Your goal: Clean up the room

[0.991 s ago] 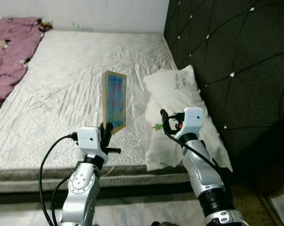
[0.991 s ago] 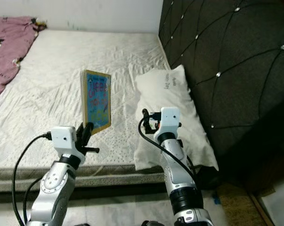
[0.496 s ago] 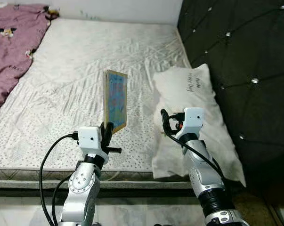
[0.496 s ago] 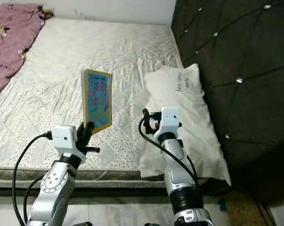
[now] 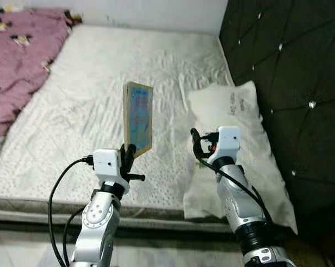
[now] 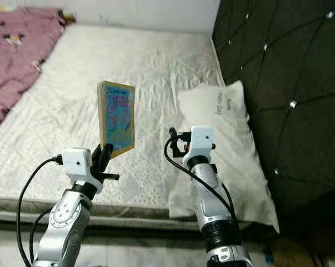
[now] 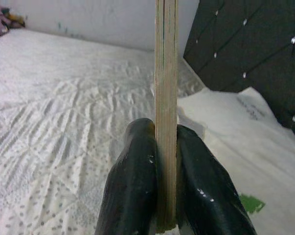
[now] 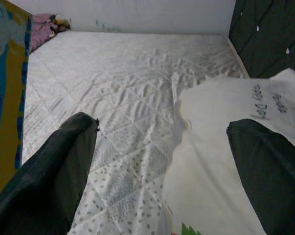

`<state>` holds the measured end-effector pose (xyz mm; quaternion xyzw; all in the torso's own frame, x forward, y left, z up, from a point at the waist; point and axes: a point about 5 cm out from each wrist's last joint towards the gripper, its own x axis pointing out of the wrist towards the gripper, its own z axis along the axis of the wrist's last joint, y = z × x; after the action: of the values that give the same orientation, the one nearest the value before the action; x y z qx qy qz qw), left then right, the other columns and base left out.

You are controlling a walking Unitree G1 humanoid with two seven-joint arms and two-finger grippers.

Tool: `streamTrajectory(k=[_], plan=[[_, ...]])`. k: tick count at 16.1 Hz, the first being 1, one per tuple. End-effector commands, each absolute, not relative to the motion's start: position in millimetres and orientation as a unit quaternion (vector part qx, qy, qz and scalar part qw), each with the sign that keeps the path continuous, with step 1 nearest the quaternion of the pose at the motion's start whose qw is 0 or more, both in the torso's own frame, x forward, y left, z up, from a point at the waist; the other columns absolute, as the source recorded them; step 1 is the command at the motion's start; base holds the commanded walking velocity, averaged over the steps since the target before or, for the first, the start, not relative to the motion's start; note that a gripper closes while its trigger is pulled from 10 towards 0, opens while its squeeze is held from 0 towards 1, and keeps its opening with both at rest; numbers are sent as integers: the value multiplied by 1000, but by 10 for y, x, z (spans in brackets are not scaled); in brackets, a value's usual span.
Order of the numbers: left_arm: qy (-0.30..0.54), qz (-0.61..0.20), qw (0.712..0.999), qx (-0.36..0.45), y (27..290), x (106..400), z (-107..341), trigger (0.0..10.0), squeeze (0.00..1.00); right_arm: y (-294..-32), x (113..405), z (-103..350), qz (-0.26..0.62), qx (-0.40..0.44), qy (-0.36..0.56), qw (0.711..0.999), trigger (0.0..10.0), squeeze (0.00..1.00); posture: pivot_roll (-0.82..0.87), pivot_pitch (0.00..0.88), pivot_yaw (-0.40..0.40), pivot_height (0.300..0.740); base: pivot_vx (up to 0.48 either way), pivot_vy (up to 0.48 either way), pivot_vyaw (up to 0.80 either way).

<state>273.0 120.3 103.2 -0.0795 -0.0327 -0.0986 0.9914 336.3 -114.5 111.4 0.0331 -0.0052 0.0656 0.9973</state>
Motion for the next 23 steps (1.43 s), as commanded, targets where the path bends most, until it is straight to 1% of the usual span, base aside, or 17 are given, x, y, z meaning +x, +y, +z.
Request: streamTrajectory(k=[1,4,6,11,20,23], plan=[[-54,-100,991,-77,1195,2739,1109,10000,0,-1148,3361,1103,66,29,-5,997,10000,0,-53,170,-44,740,375,0,0],[-53,-99,991,-79,1194,2730,1104,10000,0,-1134,3355,1099,68,28,-5,997,10000,0,-52,169,-45,740,384,0,0],[-36,-84,992,-88,1178,2743,1068,10000,0,-1135,3350,1102,73,20,-9,997,10000,0,-53,167,-43,740,0,0,0],[-32,-81,992,-91,1188,2749,1061,10000,0,-1127,3348,1103,75,15,-12,997,10000,0,-49,166,-45,740,0,0,0],[-26,-82,992,-94,1180,2757,1056,10000,0,-1108,3357,1110,78,17,-12,997,10000,0,-51,174,-48,740,0,480,0],[-30,-83,993,-78,1170,2756,1062,10000,0,-1109,3347,1109,82,17,-12,996,10000,0,-51,174,-48,740,0,0,0]])
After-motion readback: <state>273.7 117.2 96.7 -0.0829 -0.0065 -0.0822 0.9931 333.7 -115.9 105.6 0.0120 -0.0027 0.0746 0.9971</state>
